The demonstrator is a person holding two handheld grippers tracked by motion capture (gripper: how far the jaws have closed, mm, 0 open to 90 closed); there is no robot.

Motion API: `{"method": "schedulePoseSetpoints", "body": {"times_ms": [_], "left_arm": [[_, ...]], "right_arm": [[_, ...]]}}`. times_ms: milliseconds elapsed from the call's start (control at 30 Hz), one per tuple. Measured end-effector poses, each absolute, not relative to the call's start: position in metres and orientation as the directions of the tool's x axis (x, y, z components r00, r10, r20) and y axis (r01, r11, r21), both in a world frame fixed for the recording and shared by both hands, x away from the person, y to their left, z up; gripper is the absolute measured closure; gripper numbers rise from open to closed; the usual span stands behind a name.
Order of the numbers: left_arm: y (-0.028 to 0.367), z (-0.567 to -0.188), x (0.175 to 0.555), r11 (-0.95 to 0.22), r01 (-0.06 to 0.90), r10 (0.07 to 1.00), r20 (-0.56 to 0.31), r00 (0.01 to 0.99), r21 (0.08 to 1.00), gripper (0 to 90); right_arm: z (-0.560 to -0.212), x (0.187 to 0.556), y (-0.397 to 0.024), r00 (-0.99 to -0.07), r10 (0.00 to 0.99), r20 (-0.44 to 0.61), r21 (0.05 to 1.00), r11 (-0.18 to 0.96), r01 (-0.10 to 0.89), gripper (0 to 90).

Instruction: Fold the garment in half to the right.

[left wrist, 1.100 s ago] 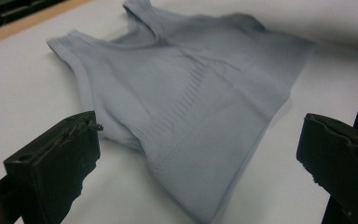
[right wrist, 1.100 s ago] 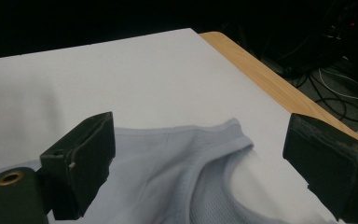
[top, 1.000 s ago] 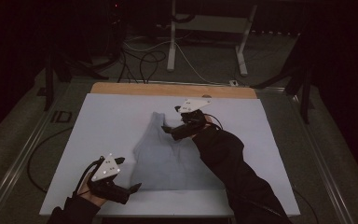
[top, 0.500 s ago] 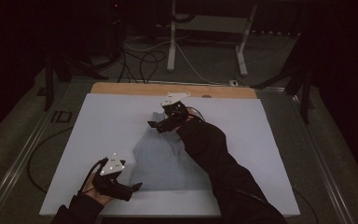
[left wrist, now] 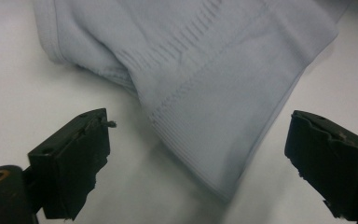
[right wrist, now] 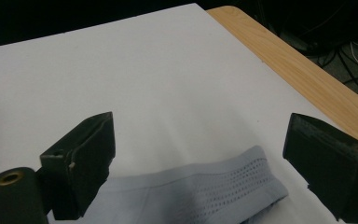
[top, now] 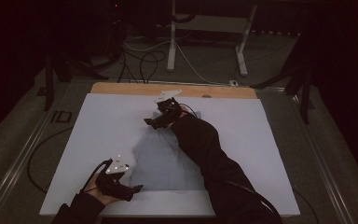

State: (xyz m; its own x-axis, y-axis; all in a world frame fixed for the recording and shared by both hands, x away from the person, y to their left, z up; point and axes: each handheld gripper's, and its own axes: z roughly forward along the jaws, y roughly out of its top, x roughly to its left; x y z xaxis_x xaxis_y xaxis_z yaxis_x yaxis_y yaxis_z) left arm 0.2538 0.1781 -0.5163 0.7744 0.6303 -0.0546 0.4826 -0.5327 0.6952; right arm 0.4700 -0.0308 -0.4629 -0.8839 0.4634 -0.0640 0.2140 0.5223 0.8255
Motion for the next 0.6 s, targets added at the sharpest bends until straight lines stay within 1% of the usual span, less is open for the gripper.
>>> {"method": "schedulePoseSetpoints", "body": {"times_ms": [33,133,167,233,300,367,500,600], "left_arm": [[0.178,-0.517,0.254,-0.537,0.485,0.63,-0.053,0.775,0.69,10.1],[0.178,-0.519,0.255,-0.535,0.5,0.641,-0.058,0.766,0.681,15.0],[0.177,-0.52,0.255,-0.543,0.5,0.636,-0.058,0.769,0.675,17.0],[0.175,-0.523,0.256,-0.561,0.5,0.626,-0.058,0.778,0.66,18.4],[0.173,-0.526,0.256,-0.57,0.502,0.62,-0.06,0.782,0.65,23.9],[0.173,-0.527,0.256,-0.572,0.504,0.62,-0.06,0.782,0.647,25.3],[0.173,-0.527,0.256,-0.572,0.501,0.612,-0.068,0.788,0.65,33.7],[0.172,-0.527,0.255,-0.582,0.496,0.608,-0.06,0.792,0.644,39.8]], "right_arm": [[-0.463,0.47,-0.031,-0.884,0.463,-0.064,0.825,0.522,0.214,9.1],[-0.466,0.476,-0.028,-0.879,0.473,-0.068,0.81,0.541,0.228,9.1],[-0.468,0.48,-0.027,-0.877,0.477,-0.052,0.803,0.542,0.247,9.1],[-0.47,0.482,-0.027,-0.877,0.478,-0.055,0.8,0.547,0.248,9.1],[-0.473,0.487,-0.024,-0.87,0.492,-0.042,0.791,0.548,0.272,9.1],[-0.474,0.487,-0.023,-0.869,0.492,-0.041,0.792,0.546,0.272,9.1],[-0.477,0.494,-0.022,-0.863,0.505,-0.013,0.785,0.539,0.304,9.2],[-0.48,0.497,-0.021,-0.861,0.508,-0.019,0.775,0.552,0.308,10.4]]}}
